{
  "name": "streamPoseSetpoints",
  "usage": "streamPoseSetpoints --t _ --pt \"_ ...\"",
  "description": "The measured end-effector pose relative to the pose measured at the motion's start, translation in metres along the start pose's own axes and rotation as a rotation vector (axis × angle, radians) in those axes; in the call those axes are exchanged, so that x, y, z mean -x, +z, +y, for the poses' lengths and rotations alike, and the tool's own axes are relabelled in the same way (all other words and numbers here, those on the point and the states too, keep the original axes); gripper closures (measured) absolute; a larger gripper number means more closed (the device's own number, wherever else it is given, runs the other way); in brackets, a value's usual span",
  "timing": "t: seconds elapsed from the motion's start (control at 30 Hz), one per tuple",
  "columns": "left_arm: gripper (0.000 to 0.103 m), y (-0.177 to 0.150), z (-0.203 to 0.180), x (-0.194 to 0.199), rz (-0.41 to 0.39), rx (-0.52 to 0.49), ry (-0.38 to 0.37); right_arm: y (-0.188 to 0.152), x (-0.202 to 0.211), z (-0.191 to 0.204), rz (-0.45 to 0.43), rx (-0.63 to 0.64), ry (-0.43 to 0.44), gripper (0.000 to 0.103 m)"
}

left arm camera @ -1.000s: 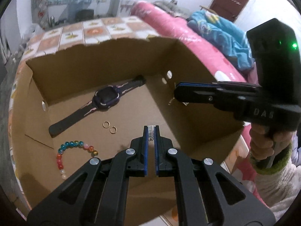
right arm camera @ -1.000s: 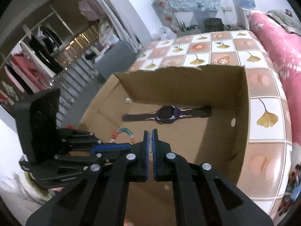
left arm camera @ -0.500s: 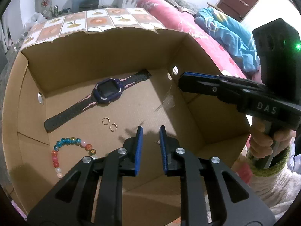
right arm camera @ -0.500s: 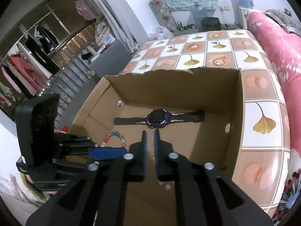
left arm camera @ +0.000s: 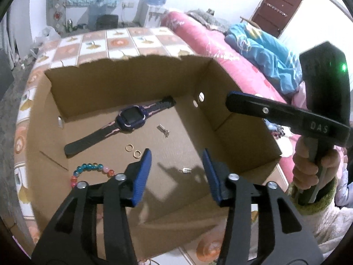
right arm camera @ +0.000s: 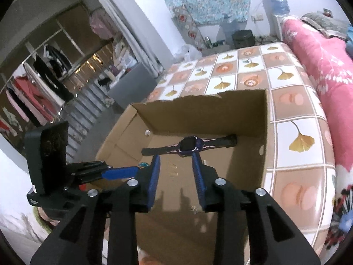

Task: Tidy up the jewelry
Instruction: 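Move the left gripper back out of the box toward the table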

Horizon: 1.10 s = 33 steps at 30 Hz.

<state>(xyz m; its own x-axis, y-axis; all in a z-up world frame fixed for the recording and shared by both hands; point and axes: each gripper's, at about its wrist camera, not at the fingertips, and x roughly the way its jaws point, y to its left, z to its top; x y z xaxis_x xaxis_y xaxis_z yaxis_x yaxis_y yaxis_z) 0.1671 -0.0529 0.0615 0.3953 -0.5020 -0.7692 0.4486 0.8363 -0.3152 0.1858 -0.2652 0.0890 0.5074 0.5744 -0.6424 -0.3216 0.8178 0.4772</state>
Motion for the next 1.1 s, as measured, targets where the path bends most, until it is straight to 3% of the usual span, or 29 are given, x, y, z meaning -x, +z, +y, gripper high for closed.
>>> streamPoseSetpoints --t 0.27,0.47,0.6,1.1 --pt "0.039 -0.022 -0.012 0.045 -0.122 -0.052 0.008 -0.029 0.034 0.012 -0.096 -0.055 0.018 0.061" --pt "0.027 -0.045 -0.026 0.075 -0.192 -0.098 0.006 -0.050 0.055 0.023 -0.144 -0.068 0.048 0.046" --pt "0.022 -0.062 -0.032 0.082 -0.199 -0.118 -0.001 -0.063 0.063 0.031 -0.151 -0.066 0.050 0.038" --pt "0.019 -0.103 -0.049 0.068 -0.136 -0.145 0.003 -0.118 0.075 0.026 -0.130 -0.142 0.016 0.033"
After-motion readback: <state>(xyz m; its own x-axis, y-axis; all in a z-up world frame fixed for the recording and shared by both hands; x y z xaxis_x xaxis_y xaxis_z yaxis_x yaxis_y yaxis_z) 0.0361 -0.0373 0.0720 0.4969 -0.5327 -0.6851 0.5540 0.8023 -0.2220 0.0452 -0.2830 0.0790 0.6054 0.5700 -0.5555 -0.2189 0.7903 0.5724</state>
